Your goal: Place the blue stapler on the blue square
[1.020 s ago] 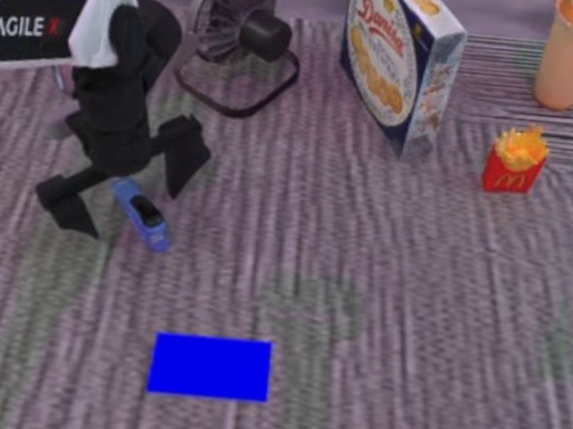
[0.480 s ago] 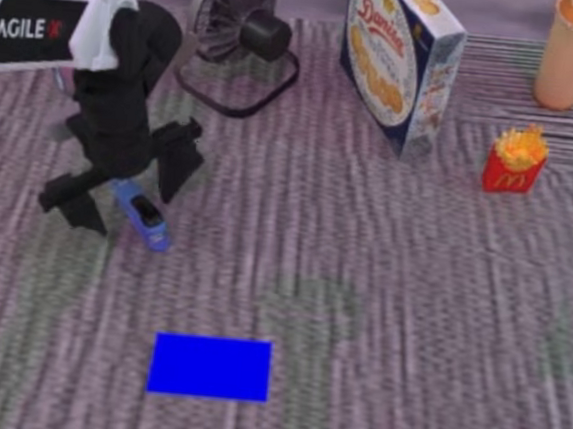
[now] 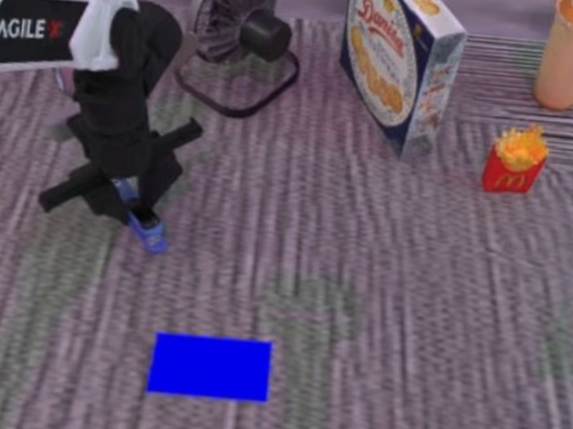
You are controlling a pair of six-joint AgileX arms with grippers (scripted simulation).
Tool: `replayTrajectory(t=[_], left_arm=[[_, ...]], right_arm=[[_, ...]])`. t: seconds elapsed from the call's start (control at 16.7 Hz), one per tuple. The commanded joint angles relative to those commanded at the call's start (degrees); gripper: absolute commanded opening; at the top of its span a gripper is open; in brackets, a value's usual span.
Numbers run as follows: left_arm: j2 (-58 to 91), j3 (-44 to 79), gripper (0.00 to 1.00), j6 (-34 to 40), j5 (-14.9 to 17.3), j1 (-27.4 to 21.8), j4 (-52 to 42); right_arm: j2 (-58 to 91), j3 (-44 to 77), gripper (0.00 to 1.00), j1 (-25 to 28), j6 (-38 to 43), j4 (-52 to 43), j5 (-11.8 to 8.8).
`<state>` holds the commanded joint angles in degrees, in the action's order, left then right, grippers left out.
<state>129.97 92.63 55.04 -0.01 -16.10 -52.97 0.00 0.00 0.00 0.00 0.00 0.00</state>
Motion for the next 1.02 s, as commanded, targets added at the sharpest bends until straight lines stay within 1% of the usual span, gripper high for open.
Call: replayTrajectory(t=[0.06,0.66,0.78,1.02], left_arm=[[0.0,0.0,0.0,0.0,0.0,0.0,0.0],[-0.3,1.0,0.0,0.0,0.0,0.0,-1.0],[-1.0,3.6,0.0,0.1,0.0,0.2,-4.3],[-3.6,10.5,0.0,0.3,0.0,0.7,-14.9]], right_arm=[[0.0,0.0,1.0,0.0,0.0,0.0,0.0],[0.0,0.0,1.0,0.0,0.0,0.0,0.0],[0.0,0.0,1.0,0.0,0.0,0.0,0.0],[0.0,0.0,1.0,0.0,0.0,0.0,0.0]])
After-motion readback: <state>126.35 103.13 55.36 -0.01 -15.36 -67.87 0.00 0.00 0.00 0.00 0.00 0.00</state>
